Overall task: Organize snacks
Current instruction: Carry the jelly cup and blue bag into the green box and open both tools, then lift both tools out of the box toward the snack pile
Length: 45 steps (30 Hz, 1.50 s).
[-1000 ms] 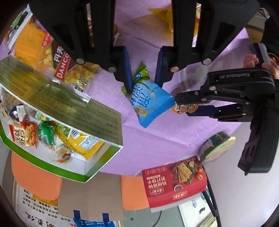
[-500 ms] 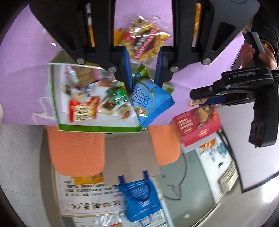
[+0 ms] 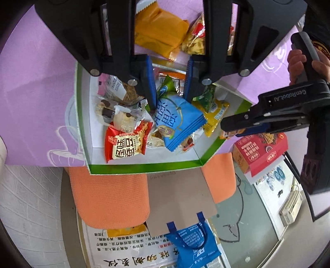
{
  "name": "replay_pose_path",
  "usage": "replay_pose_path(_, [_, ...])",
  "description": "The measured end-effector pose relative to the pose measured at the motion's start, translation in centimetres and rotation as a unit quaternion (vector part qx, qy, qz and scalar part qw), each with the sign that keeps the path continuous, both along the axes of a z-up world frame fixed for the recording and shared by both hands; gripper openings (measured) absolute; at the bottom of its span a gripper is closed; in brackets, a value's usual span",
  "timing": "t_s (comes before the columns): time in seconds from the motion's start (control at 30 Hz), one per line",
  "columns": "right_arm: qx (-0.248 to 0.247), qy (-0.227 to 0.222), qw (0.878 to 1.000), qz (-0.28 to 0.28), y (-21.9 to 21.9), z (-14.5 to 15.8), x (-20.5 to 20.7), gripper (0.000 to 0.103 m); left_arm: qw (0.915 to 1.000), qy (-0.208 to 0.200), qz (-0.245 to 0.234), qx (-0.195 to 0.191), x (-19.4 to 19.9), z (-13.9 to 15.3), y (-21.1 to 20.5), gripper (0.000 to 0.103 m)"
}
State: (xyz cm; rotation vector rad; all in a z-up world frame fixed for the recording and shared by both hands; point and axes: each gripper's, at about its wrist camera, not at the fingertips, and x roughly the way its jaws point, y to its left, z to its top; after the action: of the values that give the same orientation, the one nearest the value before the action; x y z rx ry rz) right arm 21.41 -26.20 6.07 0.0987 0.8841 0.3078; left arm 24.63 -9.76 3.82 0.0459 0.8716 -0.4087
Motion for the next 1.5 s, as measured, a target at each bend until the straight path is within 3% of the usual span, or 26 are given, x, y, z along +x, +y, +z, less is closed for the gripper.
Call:
replay_pose_path(0.07, [-0.026,-0.008,1.000,0.005,0.3,-0.5,0.1,0.031,1.0000,0.001,0.004,0.000,0.5,-0.5,0.1,0.043])
replay_pose_path(0.1, [-0.038,-0.014,0.999,0.005,0.3,-0.6,0.0,0.043,1.0000,-0.002,0.002,-0.003,0.6,-0.7,0.2,0.055])
replay_pose_path(0.13, [-0.045,-0.021,0.999,0.003,0.1,-0.7,-0.2,0.065,1.0000,-0.005,0.001,-0.002,0.6,-0.8,0.2,0.065])
replay_pose_path(0.17, [-0.050,-0.034,0.998,0.001,0.0,-0.6,-0.6,0.076,0.9999,-0.012,0.009,0.003,0.5,-0.9,0.3,0.086])
replay_pose_path(0.2, [-0.053,-0.045,0.998,-0.001,-0.2,-0.4,-1.0,0.087,0.9994,-0.025,0.021,0.007,0.3,-1.0,0.6,0.094])
replay_pose_path(0.3, [-0.059,-0.046,0.997,-0.004,-0.8,-0.3,-1.4,0.087,0.9980,-0.041,0.044,0.021,0.2,-1.2,1.0,0.103])
replay_pose_path(0.57, [-0.027,-0.032,0.999,-0.032,-2.1,1.3,-2.9,0.088,0.9961,-0.044,0.064,0.043,-0.9,-0.9,1.4,0.103])
replay_pose_path(0.9, [-0.027,-0.067,0.997,-0.013,-0.6,5.4,-6.9,0.088,0.9938,-0.082,0.062,0.042,-6.0,2.4,1.5,0.103])
replay_pose_path(1.13, [-0.014,-0.079,0.997,-0.024,-1.1,7.7,-12.1,0.088,0.9935,-0.074,0.069,0.053,-11.2,4.0,2.2,0.103])
replay_pose_path(1.3, [0.008,-0.082,0.996,-0.039,-2.6,7.4,-16.5,0.088,0.9944,-0.066,0.067,0.048,-16.2,2.8,3.7,0.103])
replay_pose_path(1.5, [0.038,-0.036,0.997,-0.055,-3.3,3.8,-19.9,0.088,0.9970,-0.028,0.070,0.018,-21.8,-1.3,6.2,0.103])
